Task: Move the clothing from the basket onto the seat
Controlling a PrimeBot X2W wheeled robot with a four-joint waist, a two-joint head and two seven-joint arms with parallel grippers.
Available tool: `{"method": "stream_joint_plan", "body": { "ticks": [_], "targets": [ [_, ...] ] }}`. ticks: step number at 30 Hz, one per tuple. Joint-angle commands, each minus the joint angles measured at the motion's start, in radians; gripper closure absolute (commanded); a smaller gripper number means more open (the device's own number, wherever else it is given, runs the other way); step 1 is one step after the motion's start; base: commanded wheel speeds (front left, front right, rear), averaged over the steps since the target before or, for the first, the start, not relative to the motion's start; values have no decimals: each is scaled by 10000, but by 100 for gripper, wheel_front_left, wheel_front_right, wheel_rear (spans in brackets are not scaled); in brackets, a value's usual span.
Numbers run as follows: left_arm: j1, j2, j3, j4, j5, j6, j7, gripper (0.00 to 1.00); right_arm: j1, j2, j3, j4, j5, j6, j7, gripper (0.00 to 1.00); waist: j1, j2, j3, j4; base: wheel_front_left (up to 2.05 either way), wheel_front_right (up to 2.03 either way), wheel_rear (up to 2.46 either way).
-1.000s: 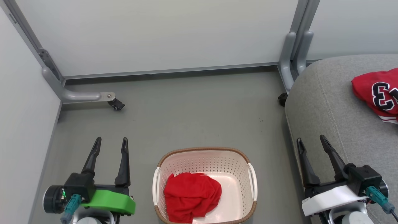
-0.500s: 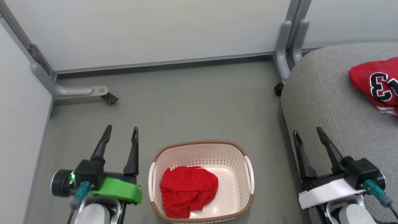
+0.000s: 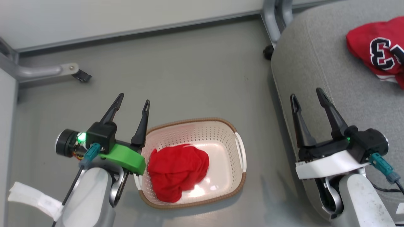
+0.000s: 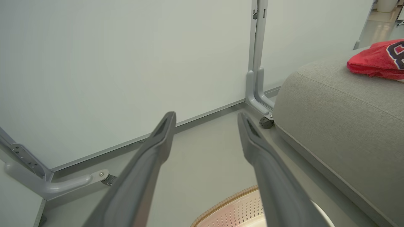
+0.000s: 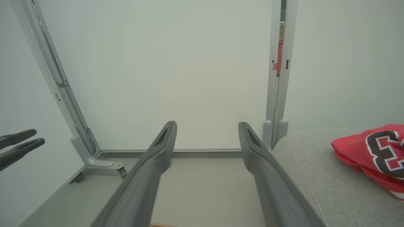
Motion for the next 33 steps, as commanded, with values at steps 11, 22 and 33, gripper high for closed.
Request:
{"method": "stream_joint_plan", "body": {
  "ticks": [11, 22, 33],
  "targets": [
    [-2012, 842, -1687, 2080, -273, -10, -6, 0, -1340, -26, 248, -501, 80, -10, -49, 0, 0, 0, 2762, -1481, 0, 0, 0],
    [-3759, 1248, -3891, 4405, -427, -7, -5, 0, -2310, -28, 477, -859, 53, -10, -49, 0, 0, 0, 4460, -2006, 0, 0, 0],
    [-5423, 1197, -6199, 6821, -800, -6, 84, 0, -2832, -23, 575, -1254, -75, -10, -49, 0, 0, 0, 5997, -2115, 0, 0, 0]
  ]
}}
